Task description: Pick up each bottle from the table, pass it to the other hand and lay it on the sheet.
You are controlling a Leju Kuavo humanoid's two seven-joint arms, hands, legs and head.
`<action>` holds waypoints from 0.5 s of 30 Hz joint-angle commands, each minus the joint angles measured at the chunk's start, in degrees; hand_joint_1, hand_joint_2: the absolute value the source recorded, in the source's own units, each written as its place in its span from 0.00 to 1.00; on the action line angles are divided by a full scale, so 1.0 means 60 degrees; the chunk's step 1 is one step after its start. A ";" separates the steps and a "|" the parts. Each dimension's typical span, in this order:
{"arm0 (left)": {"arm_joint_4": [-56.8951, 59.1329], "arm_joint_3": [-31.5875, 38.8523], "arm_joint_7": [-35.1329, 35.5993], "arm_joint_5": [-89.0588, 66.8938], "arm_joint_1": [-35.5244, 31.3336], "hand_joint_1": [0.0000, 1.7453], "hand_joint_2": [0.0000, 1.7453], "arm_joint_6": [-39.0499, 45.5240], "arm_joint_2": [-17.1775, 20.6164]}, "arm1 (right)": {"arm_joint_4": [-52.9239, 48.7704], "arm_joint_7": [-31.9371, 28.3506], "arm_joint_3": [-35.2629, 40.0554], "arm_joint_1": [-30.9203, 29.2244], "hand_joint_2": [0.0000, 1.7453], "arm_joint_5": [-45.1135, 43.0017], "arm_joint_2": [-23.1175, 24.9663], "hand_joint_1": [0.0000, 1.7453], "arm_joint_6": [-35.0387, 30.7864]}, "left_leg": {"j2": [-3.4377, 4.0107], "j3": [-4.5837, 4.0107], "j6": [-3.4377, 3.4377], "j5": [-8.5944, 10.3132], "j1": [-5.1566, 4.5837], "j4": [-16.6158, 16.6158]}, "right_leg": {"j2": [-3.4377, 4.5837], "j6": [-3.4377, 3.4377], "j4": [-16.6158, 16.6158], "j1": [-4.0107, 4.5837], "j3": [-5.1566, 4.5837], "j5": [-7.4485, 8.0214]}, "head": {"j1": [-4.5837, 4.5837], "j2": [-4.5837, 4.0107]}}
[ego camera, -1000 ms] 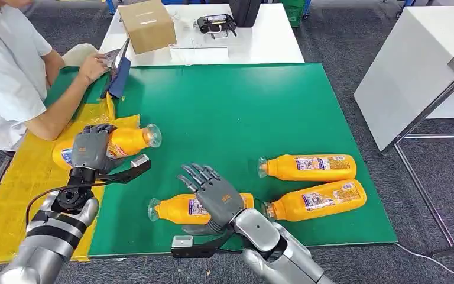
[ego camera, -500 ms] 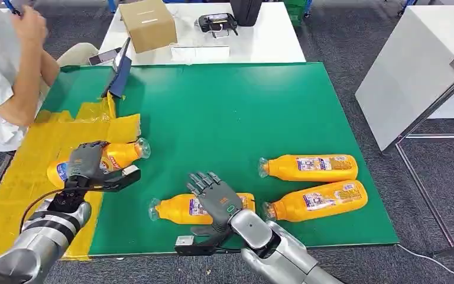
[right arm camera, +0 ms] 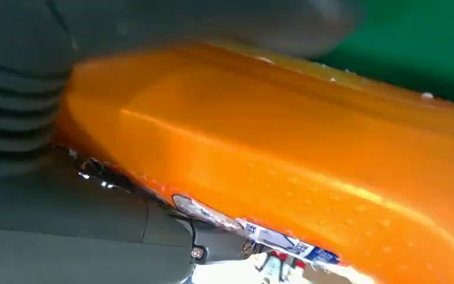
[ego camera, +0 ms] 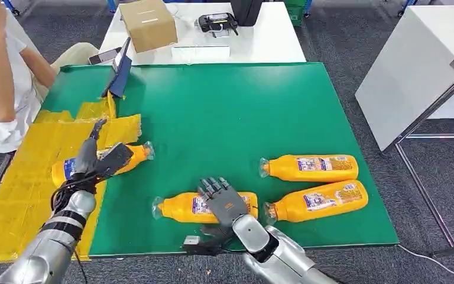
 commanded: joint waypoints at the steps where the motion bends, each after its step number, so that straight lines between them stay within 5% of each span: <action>1: -0.5749 -0.0241 -0.0414 0.2320 0.2143 0.00 1.00 -0.1019 -0.0691 | 0.0547 -0.0768 -0.1496 0.0561 1.00 -0.1143 -0.0178 1.00 -0.0782 | -0.0026 0.0025 -0.0004 -0.0007 0.0013 -0.0005 | 0.0007 -0.0004 -0.0020 0.0008 0.0038 -0.0007 | 0.0004 0.0000; 9: -0.7866 -0.0794 -0.0645 0.3682 0.3980 0.00 1.00 -0.1949 -0.0696 | -0.4293 -0.1921 -0.3439 0.2476 1.00 -0.2719 -0.0054 1.00 -0.3013 | -0.0045 0.0061 -0.0011 -0.0038 0.0016 0.0011 | 0.0020 0.0004 -0.0006 0.0006 0.0073 -0.0046 | 0.0007 0.0000; 15: -0.7775 -0.1076 -0.0761 0.3947 0.4163 0.00 1.00 -0.2084 -0.0712 | -0.4794 -0.2404 -0.3928 0.2777 1.00 -0.3217 -0.0018 1.00 -0.3508 | -0.0058 0.0043 -0.0010 -0.0033 0.0011 0.0004 | 0.0009 0.0013 -0.0007 0.0002 0.0062 -0.0044 | 0.0000 0.0000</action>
